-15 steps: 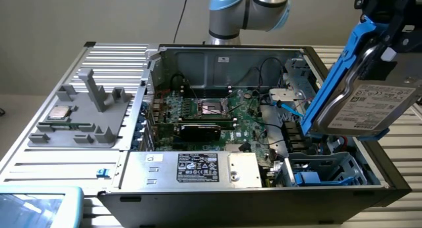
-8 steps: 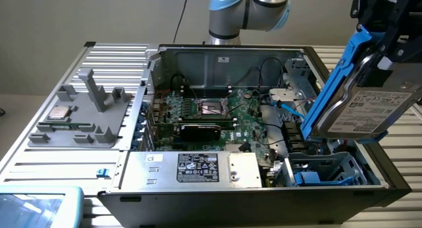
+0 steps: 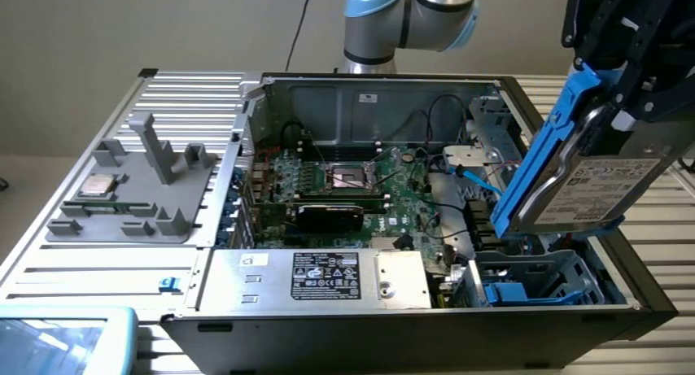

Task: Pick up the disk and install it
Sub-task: 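Pick up the disk, then insert the disk into the insertion slot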

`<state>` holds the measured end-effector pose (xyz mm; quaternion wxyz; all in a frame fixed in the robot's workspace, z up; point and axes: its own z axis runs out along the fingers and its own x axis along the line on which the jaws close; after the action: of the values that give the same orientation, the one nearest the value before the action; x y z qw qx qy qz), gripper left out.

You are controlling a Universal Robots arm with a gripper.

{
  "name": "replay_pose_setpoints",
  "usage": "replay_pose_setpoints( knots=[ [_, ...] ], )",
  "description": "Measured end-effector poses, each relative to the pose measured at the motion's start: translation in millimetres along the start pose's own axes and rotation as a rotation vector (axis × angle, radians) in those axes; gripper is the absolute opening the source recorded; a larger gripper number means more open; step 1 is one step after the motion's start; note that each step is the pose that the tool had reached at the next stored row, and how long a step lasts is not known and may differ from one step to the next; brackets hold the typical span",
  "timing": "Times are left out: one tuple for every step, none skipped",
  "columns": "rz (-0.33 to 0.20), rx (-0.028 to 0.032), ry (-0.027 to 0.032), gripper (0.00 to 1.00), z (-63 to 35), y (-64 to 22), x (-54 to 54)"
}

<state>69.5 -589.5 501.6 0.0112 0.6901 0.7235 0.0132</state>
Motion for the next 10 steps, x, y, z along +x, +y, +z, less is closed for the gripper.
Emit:
replay_pose_setpoints(
  knots=[
    [-0.004, -0.0007, -0.0007, 0.37, 1.1, -0.1, 0.1],
    [-0.006, -0.0018, -0.001, 0.37, 2.3, -0.2, 0.1],
    [-0.007, -0.0035, -0.0013, 0.37, 3.7, -0.4, 0.0],
    [-0.008, -0.0049, -0.0015, 0.37, 5.0, -0.6, 0.1],
    [-0.008, -0.0062, -0.0015, 0.37, 6.6, -0.9, 0.1],
    [-0.008, -0.0074, -0.0014, 0.37, 8.4, -1.2, 0.1],
    [-0.008, -0.009, -0.0016, 0.37, 10.2, -1.6, -0.1],
    [-0.008, -0.0105, -0.0018, 0.37, 12.0, -1.9, -0.3],
    [-0.008, -0.012, -0.0019, 0.37, 13.8, -2.1, -0.6],
    [-0.007, -0.0136, -0.0019, 0.37, 15.6, -2.2, -1.0]
  ],
)
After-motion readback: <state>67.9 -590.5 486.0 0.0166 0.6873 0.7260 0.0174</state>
